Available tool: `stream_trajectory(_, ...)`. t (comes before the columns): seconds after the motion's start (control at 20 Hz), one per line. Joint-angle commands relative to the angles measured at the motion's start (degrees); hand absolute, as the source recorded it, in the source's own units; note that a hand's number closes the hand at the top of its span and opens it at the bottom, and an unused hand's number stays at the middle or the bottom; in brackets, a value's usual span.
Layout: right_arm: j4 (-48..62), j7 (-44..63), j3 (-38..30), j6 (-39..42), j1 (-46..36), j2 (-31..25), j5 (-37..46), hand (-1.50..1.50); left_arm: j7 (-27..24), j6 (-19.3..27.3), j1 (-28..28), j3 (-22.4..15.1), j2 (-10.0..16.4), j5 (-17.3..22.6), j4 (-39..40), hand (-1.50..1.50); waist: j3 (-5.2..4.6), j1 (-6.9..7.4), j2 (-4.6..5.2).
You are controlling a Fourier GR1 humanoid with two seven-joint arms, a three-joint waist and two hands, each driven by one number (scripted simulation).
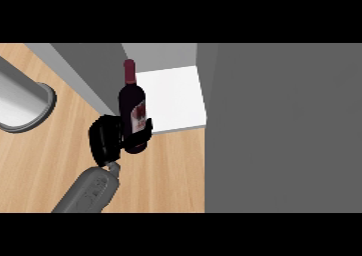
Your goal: Pick up the wine, place it into the cabinet and close the cabinet
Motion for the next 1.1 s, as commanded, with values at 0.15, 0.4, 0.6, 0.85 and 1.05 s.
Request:
stream_trajectory(0.15,-1.46,0.35,-0.15,0.60,0.64,-0.39,-2.47,-1.50,7.40,-5.98,-14.28,-0.59,-4.04,-4.10,9.60,1.50,-1.11,-3.34,1.88)
stream_trajectory(0.4,-1.46,0.74,-0.21,0.68,0.69,-0.61,-2.51,-1.50,9.79,-5.71,-13.56,-1.21,-3.91,-7.91,9.58,-1.50,-1.21,-3.06,1.94)
stream_trajectory(0.6,-1.18,0.01,-0.29,0.54,0.10,0.04,-3.07,-1.50,12.30,-6.85,-13.13,-0.82,-2.05,-10.39,10.04,-1.50,-1.22,-3.16,2.25)
stream_trajectory(0.85,-0.16,0.31,0.08,0.70,-0.18,-0.09,-2.54,-1.50,15.77,-7.31,-13.13,-1.60,-3.39,-13.32,9.38,-1.50,-1.28,-2.66,2.25)
stream_trajectory(1.05,-0.38,0.98,-0.35,1.12,0.06,-0.89,-3.26,-1.50,17.66,-8.01,-13.67,-2.50,-5.39,-13.86,6.67,-1.50,-1.36,-2.09,1.98)
